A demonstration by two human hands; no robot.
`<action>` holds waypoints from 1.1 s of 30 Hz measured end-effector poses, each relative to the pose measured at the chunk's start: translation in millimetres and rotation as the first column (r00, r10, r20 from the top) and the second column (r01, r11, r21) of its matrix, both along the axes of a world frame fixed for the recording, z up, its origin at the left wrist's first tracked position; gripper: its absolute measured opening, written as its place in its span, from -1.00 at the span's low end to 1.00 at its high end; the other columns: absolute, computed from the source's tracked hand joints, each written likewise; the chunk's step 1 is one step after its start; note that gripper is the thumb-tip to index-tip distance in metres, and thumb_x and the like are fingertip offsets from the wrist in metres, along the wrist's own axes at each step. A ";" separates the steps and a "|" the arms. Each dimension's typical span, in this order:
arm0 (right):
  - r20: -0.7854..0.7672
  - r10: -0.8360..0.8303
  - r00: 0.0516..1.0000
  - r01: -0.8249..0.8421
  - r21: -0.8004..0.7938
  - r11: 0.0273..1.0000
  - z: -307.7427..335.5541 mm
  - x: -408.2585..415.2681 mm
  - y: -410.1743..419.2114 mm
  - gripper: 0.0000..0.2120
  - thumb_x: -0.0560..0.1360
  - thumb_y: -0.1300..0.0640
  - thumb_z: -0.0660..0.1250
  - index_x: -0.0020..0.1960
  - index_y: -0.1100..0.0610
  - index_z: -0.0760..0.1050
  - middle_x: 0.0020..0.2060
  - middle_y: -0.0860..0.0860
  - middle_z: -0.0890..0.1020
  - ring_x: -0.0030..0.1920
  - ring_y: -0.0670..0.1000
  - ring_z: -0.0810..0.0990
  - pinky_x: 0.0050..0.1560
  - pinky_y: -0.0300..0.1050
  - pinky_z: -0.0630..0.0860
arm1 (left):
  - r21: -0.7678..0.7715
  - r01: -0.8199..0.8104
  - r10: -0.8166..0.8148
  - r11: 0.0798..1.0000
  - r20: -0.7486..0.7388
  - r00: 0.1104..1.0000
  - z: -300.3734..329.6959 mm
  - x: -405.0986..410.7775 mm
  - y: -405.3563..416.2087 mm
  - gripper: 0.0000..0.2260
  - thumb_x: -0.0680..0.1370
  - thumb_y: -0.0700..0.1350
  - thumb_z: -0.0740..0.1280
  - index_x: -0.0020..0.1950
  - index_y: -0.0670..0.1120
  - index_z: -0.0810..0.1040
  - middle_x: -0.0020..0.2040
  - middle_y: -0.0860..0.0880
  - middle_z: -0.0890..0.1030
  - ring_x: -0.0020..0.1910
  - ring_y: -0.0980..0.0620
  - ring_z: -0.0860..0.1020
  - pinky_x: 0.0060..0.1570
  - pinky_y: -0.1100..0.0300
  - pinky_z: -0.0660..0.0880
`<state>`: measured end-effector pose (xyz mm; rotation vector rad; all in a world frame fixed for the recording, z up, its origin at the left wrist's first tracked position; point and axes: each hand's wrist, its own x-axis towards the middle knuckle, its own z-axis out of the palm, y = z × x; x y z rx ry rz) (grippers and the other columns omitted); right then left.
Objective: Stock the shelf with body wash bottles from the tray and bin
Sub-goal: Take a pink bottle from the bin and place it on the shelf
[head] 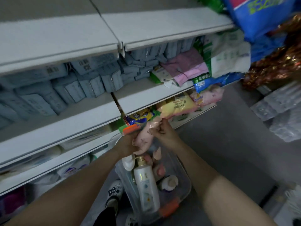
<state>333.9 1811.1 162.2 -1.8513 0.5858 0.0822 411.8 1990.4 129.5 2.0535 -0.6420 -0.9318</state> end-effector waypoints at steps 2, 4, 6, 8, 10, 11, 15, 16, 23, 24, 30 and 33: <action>0.022 0.008 1.000 -0.009 0.054 0.998 35.2 -0.5 3.0 -0.60 0.48 0.03 0.45 0.24 0.07 0.39 0.10 0.04 0.62 0.14 0.04 0.60 0.15 -0.02 0.57 | 0.004 -0.018 0.018 1.000 -0.013 1.000 15.9 -4.9 8.6 -0.27 0.40 -0.30 0.51 0.50 -0.13 0.29 0.31 0.02 0.46 0.29 0.00 0.45 0.08 0.41 0.30; 0.055 0.022 0.998 -0.026 0.075 0.997 65.2 -0.8 5.9 -0.68 0.56 0.15 0.38 0.27 0.13 0.41 0.09 0.02 0.62 0.05 -0.06 0.61 -0.03 -0.22 0.56 | -0.043 -0.058 0.052 0.997 -0.111 0.992 31.7 -10.5 20.0 -0.30 0.37 -0.30 0.53 0.46 -0.12 0.36 0.30 -0.05 0.53 0.26 -0.04 0.51 0.13 0.27 0.42; 0.098 0.022 0.995 -0.029 0.072 0.997 91.5 1.8 11.7 -0.68 0.58 0.14 0.37 0.29 0.16 0.43 0.13 0.06 0.62 0.06 -0.01 0.62 -0.05 -0.15 0.57 | -0.107 -0.108 0.087 0.988 -0.186 0.979 51.3 -19.0 33.7 -0.34 0.36 -0.27 0.56 0.41 -0.08 0.42 0.26 -0.05 0.57 0.24 -0.02 0.54 0.16 0.19 0.51; 0.132 0.035 0.991 -0.045 0.067 0.997 116.4 4.7 23.1 -0.66 0.59 0.10 0.35 0.32 0.18 0.43 0.13 0.09 0.61 0.08 0.03 0.62 -0.03 -0.07 0.60 | -0.194 -0.171 0.127 0.966 -0.219 0.967 68.5 -29.1 47.1 -0.40 0.34 -0.18 0.59 0.33 -0.02 0.49 0.20 -0.01 0.61 0.20 0.01 0.56 0.17 0.11 0.54; 0.178 0.043 0.983 -0.062 0.103 0.993 138.2 4.9 34.8 -0.66 0.60 0.08 0.35 0.32 0.17 0.44 0.08 0.06 0.62 0.06 0.00 0.63 0.01 -0.12 0.60 | -0.268 -0.247 0.184 0.931 -0.241 0.953 88.5 -41.8 60.2 -0.47 0.34 -0.15 0.59 0.26 0.03 0.51 0.16 -0.02 0.63 0.15 0.02 0.59 0.10 0.11 0.58; 0.203 0.048 0.978 -0.074 0.120 0.990 148.4 5.0 41.1 -0.66 0.59 0.06 0.36 0.31 0.15 0.44 0.09 0.04 0.62 0.08 0.00 0.63 0.02 -0.14 0.59 | -0.301 -0.284 0.212 0.910 -0.250 0.945 97.3 -47.5 67.4 -0.47 0.34 -0.15 0.59 0.26 0.02 0.51 0.15 -0.03 0.63 0.14 0.01 0.60 0.06 0.14 0.59; 0.284 0.089 0.955 -0.153 0.208 0.966 180.7 8.3 69.4 -0.66 0.54 0.05 0.43 0.25 0.16 0.51 0.11 0.04 0.65 0.15 0.04 0.64 0.20 -0.03 0.57 | -0.426 -0.393 0.297 0.815 -0.276 0.914 135.5 -66.9 98.7 -0.51 0.38 -0.25 0.54 0.28 -0.10 0.52 0.14 -0.05 0.65 0.11 -0.03 0.63 -0.02 0.15 0.59; 0.296 0.118 0.948 -0.192 0.234 0.953 188.2 9.1 77.6 -0.67 0.55 0.10 0.42 0.26 0.19 0.51 0.10 0.05 0.66 0.14 0.05 0.64 0.20 -0.03 0.58 | -0.448 -0.415 0.318 0.792 -0.278 0.906 144.7 -70.2 107.6 -0.52 0.39 -0.25 0.53 0.28 -0.12 0.52 0.14 -0.07 0.66 0.11 -0.05 0.63 -0.01 0.10 0.60; 0.358 0.393 0.847 -0.475 0.176 0.862 245.9 26.9 147.3 -0.67 0.55 0.08 0.40 0.28 0.13 0.52 0.11 0.07 0.68 0.12 0.07 0.68 0.07 -0.02 0.61 | -0.535 -0.506 0.495 0.676 -0.178 0.850 210.6 -76.1 174.1 -0.58 0.41 -0.18 0.53 0.25 -0.12 0.55 0.13 -0.12 0.64 0.08 -0.10 0.64 -0.02 0.01 0.62; 0.371 0.414 0.831 -0.497 0.163 0.852 254.6 31.7 157.8 -0.66 0.55 0.08 0.40 0.29 0.13 0.52 0.12 0.07 0.68 0.13 0.09 0.67 0.10 0.00 0.62 | -0.548 -0.504 0.509 0.667 -0.159 0.846 218.9 -74.7 184.9 -0.56 0.40 -0.14 0.55 0.25 -0.11 0.55 0.13 -0.12 0.64 0.08 -0.10 0.63 -0.01 -0.01 0.62; 0.452 0.513 0.730 -0.615 0.106 0.781 301.2 64.1 229.2 -0.70 0.57 0.11 0.38 0.29 0.13 0.51 0.09 0.09 0.68 0.10 0.08 0.68 0.10 0.03 0.63 | -0.603 -0.544 0.644 0.583 -0.064 0.762 271.9 -60.4 246.8 -0.59 0.41 -0.18 0.52 0.23 -0.08 0.55 0.11 -0.10 0.65 0.08 -0.06 0.63 -0.03 0.00 0.63; 0.456 0.565 0.687 -0.658 0.063 0.750 322.5 85.0 265.8 -0.69 0.57 0.13 0.38 0.30 0.10 0.48 0.10 0.04 0.66 0.08 0.00 0.67 -0.01 -0.06 0.65 | -0.617 -0.554 0.693 0.559 -0.020 0.721 293.1 -45.3 277.0 -0.61 0.42 -0.16 0.53 0.22 -0.08 0.56 0.10 -0.10 0.65 0.07 -0.05 0.64 -0.05 0.01 0.64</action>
